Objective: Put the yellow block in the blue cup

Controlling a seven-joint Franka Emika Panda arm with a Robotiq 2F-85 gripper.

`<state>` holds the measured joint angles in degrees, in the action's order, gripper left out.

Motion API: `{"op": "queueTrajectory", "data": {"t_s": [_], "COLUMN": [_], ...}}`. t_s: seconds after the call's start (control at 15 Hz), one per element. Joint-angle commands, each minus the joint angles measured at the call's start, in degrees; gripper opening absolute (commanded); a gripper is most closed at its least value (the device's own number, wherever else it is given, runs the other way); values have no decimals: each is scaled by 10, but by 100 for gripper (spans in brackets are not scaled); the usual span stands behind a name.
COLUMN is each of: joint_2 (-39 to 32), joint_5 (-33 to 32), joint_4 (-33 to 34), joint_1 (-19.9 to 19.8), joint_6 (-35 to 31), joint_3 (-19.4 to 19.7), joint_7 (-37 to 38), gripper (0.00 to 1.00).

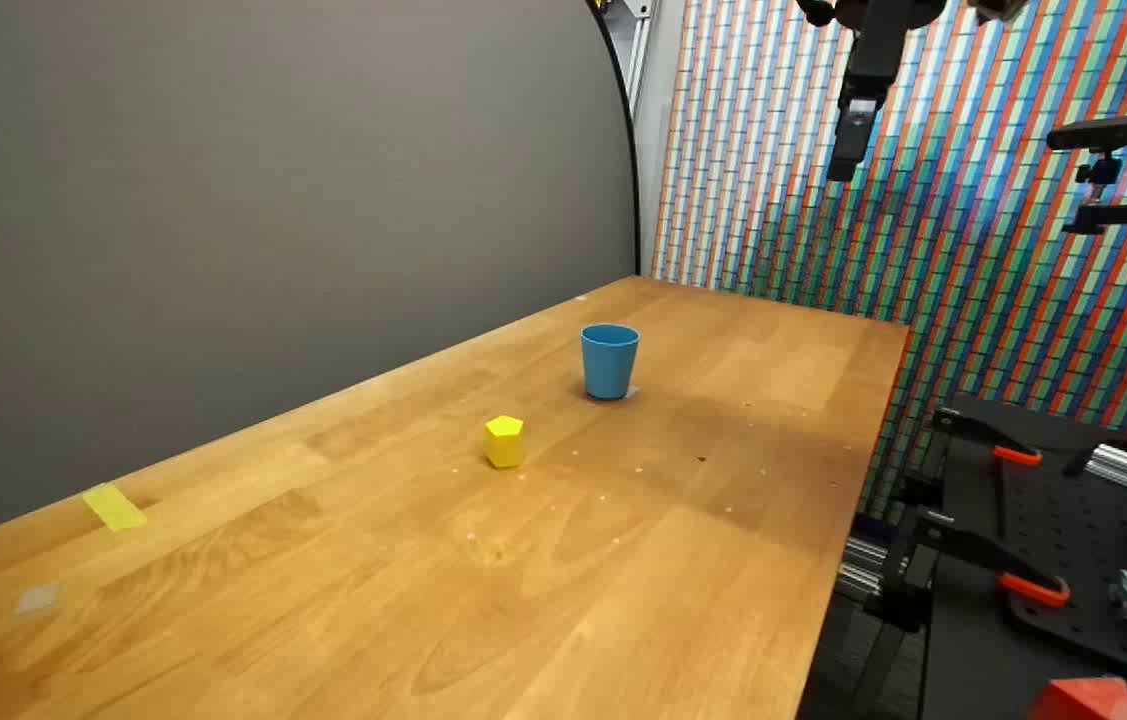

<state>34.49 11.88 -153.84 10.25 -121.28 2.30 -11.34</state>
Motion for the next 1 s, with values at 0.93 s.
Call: {"op": "queueTrajectory", "data": {"t_s": [0.93], "joint_2": [-327], "joint_5": [-115], "joint_4": [224], "joint_1": [-12], "joint_6": [-78], "joint_3": [-127], "joint_7": [145], "gripper": [100]}}
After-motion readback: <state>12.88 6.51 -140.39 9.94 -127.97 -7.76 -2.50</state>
